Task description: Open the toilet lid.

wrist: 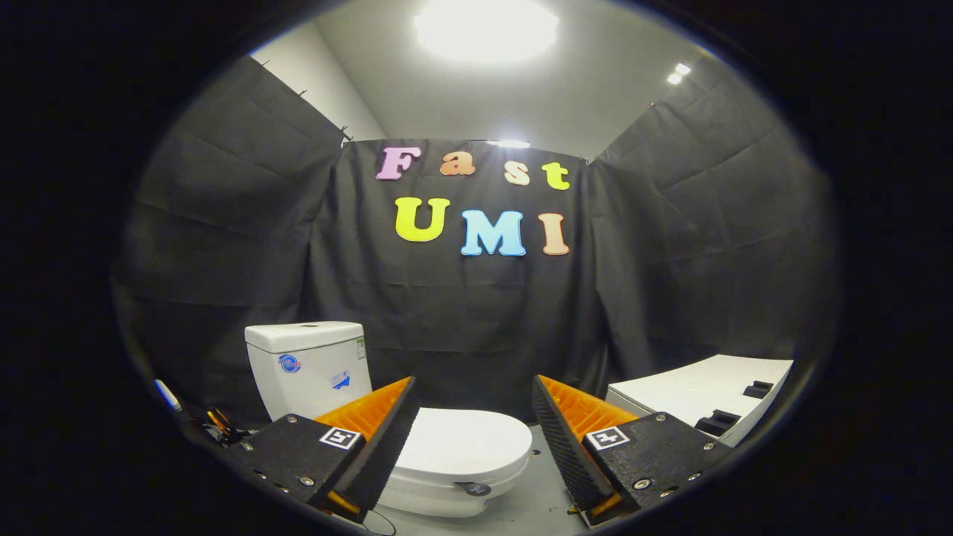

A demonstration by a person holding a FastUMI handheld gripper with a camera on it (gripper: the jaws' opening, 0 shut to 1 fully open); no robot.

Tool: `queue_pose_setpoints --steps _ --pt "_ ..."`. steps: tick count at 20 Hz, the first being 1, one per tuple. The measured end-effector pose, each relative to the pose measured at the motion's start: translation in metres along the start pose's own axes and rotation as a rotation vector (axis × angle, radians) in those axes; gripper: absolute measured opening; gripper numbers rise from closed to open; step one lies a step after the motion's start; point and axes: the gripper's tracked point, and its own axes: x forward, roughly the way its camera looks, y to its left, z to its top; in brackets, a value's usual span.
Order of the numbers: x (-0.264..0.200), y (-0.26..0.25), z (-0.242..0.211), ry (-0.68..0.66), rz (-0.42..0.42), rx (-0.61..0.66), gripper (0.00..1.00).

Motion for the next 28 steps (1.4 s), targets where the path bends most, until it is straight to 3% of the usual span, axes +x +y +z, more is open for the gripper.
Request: queue_pose_setpoints --steps 13,20,28 --pt "0.024 0.013 -0.013 -0.027 0.013 0.121 0.94" --pt "0.048 0.026 -0.063 0.044 0.04 0.246 0.94" --pt "0.079 0.014 -0.114 0.096 -0.034 0.464 0.95"
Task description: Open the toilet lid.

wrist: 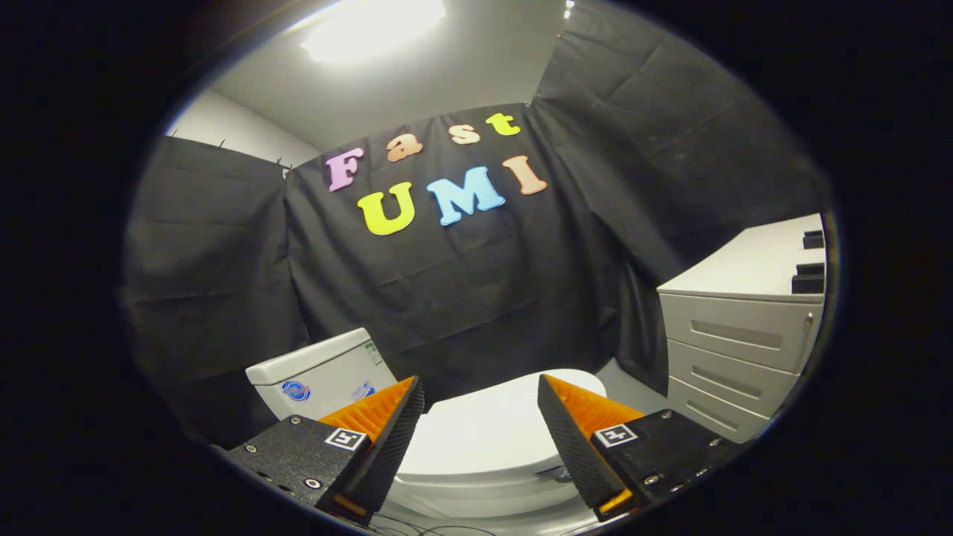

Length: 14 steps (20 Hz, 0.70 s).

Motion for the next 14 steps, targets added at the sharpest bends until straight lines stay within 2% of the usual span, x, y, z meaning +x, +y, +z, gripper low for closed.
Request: queue_pose_setpoints --steps 8,14 --pt "0.024 -0.039 -0.045 0.025 -0.064 0.244 0.96" --pt "0.034 -0.065 -0.081 0.038 -0.132 0.364 0.96"
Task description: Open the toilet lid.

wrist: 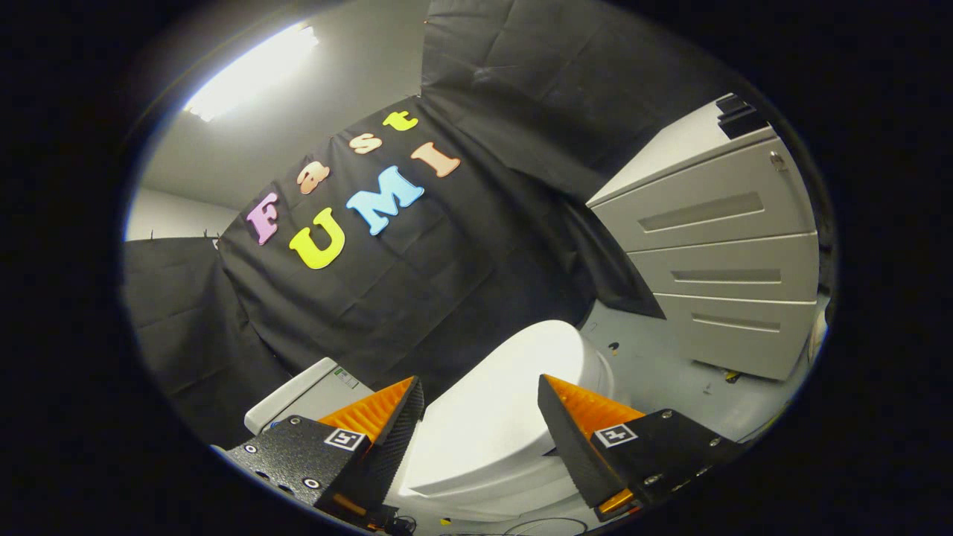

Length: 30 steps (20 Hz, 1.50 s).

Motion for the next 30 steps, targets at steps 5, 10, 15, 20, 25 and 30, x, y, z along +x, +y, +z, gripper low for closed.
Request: queue_pose_setpoints --steps 5,10,15,20,25,30 --pt "0.01 -0.031 -0.011 0.003 -0.081 0.143 0.96" --pt "0.014 -0.061 -0.04 0.028 -0.172 0.228 0.95" --pt "0.029 -0.07 -0.069 0.089 -0.22 0.309 0.96" --pt "0.029 -0.076 -0.077 0.089 -0.272 0.401 0.94" --pt "0.029 -0.09 -0.086 0.097 -0.345 0.435 0.8" --pt "0.043 -0.094 -0.113 0.154 -0.349 0.493 0.78"
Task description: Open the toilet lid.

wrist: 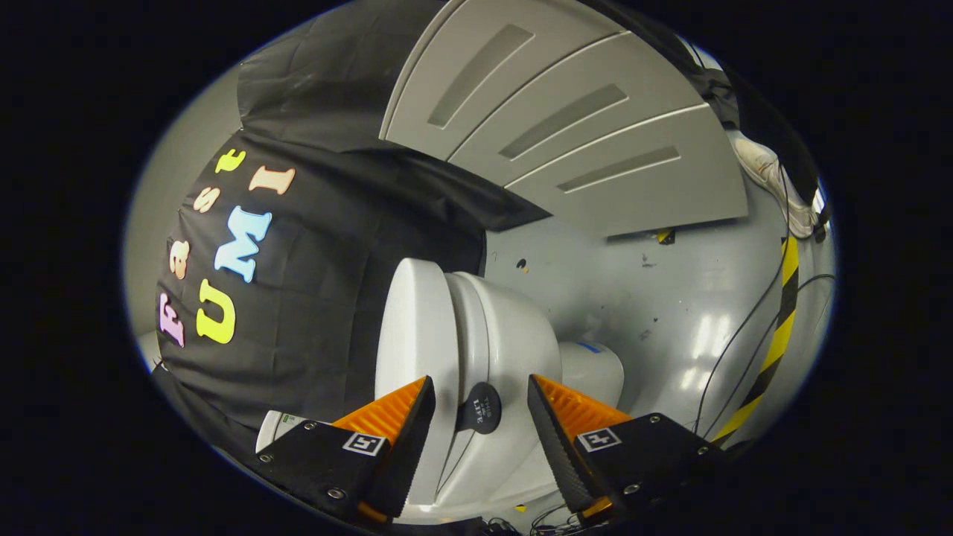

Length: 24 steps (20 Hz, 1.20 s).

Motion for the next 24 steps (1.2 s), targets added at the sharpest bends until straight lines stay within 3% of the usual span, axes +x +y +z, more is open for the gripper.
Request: queue_pose_setpoints --steps 5,9,14,16,17,20,24 --pt "0.007 0.0 -0.005 0.028 0.008 0.022 0.55" --pt "0.01 0.0 -0.007 0.027 0.02 0.021 0.25" --pt "0.011 -0.002 -0.003 0.03 0.027 0.048 0.19" --pt "0.004 0.007 0.002 0.02 0.066 0.077 0.11" --pt "0.006 0.006 -0.004 0.026 0.065 0.079 0.02" --pt "0.008 0.003 -0.002 0.041 0.049 0.104 0.0" --pt "0.007 0.011 -0.005 0.032 0.038 0.008 0.0"
